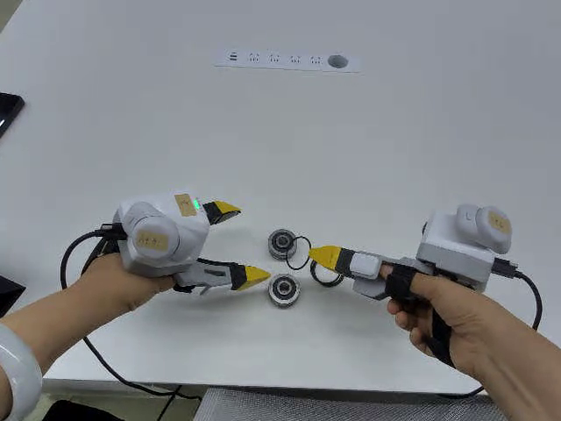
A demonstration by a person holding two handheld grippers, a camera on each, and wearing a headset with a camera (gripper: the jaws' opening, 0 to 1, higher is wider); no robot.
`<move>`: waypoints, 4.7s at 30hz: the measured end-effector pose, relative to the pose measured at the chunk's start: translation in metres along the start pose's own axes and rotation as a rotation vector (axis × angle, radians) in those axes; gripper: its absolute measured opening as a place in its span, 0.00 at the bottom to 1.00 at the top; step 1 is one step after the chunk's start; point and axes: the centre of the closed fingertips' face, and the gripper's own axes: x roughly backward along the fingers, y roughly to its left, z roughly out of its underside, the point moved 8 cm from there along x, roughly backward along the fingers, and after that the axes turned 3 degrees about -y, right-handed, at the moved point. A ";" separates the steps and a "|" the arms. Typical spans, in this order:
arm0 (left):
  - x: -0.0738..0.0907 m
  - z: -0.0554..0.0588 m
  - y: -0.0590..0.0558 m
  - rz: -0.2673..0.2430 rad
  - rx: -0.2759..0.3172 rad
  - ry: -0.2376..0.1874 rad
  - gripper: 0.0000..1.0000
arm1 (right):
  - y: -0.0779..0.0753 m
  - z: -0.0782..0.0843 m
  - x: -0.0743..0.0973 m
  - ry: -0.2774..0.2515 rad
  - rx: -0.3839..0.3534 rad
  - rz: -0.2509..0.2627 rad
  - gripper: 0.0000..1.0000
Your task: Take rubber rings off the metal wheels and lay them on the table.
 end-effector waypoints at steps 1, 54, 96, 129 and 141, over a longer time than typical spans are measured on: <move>0.001 0.000 0.000 -0.003 0.003 -0.001 0.68 | -0.001 0.000 0.002 -0.006 -0.008 0.003 0.02; 0.027 0.010 -0.006 -0.003 0.067 -0.074 0.70 | -0.033 -0.002 0.019 0.105 0.427 0.165 0.29; 0.059 0.027 -0.031 -0.024 0.144 -0.170 0.80 | -0.020 0.020 0.041 0.206 1.060 0.092 0.99; 0.075 0.034 -0.038 -0.063 0.140 -0.180 0.92 | -0.013 0.017 0.039 0.205 1.082 0.097 0.99; 0.077 0.038 -0.036 -0.069 0.148 -0.171 0.91 | -0.012 0.017 0.038 0.207 1.084 0.102 0.99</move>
